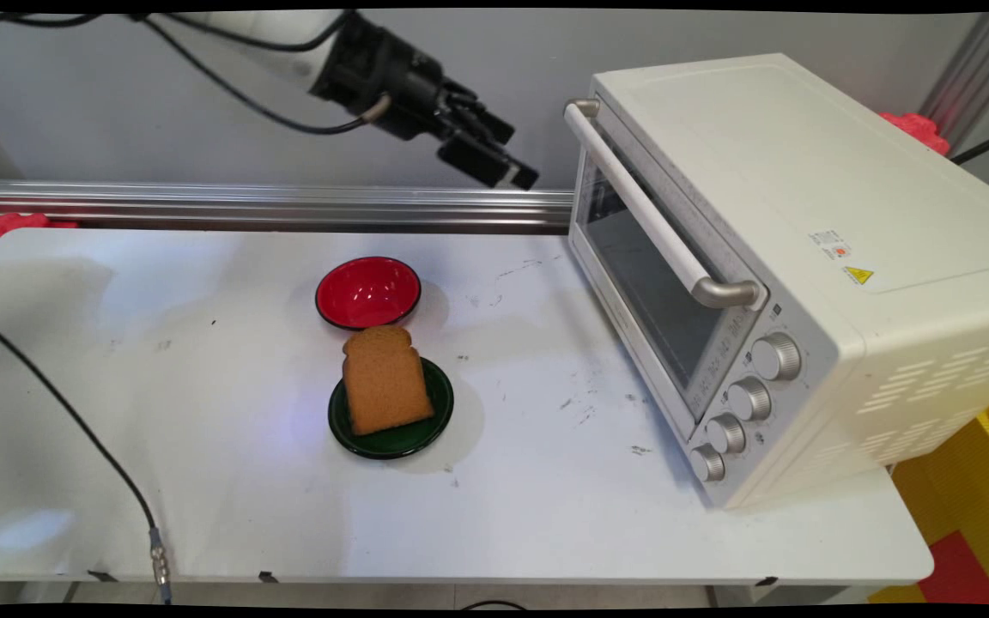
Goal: Open the oven
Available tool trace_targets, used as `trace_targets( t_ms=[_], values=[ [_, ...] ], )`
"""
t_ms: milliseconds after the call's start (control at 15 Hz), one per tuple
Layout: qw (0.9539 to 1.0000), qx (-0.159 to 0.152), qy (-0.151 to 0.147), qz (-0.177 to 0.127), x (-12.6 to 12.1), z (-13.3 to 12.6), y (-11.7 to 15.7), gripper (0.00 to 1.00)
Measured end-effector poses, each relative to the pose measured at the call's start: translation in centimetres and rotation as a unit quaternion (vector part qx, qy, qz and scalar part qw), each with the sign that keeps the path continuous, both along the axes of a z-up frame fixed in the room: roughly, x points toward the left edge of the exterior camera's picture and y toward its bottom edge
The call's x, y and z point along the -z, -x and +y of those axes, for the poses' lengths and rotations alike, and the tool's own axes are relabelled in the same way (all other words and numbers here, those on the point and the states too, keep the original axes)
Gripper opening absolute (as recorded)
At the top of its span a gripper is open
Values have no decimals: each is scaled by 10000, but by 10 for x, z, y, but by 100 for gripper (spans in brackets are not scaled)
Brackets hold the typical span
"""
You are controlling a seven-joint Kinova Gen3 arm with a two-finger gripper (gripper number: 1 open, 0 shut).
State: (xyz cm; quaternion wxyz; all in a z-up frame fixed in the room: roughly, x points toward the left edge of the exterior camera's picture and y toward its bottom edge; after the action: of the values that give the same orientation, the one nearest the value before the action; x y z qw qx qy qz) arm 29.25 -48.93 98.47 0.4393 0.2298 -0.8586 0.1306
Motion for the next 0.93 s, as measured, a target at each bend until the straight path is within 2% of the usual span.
trace_targets(
  t_ms=[267, 600, 667, 933],
  values=[
    [10000, -13, -27, 21, -10, -20, 30, 100],
    [10000, -4, -19, 39, -18, -37, 52, 100],
    [10000, 0, -18, 53, -20, -40, 56, 0],
    [10000, -3, -61, 55, -23, -50, 66, 0]
  ],
)
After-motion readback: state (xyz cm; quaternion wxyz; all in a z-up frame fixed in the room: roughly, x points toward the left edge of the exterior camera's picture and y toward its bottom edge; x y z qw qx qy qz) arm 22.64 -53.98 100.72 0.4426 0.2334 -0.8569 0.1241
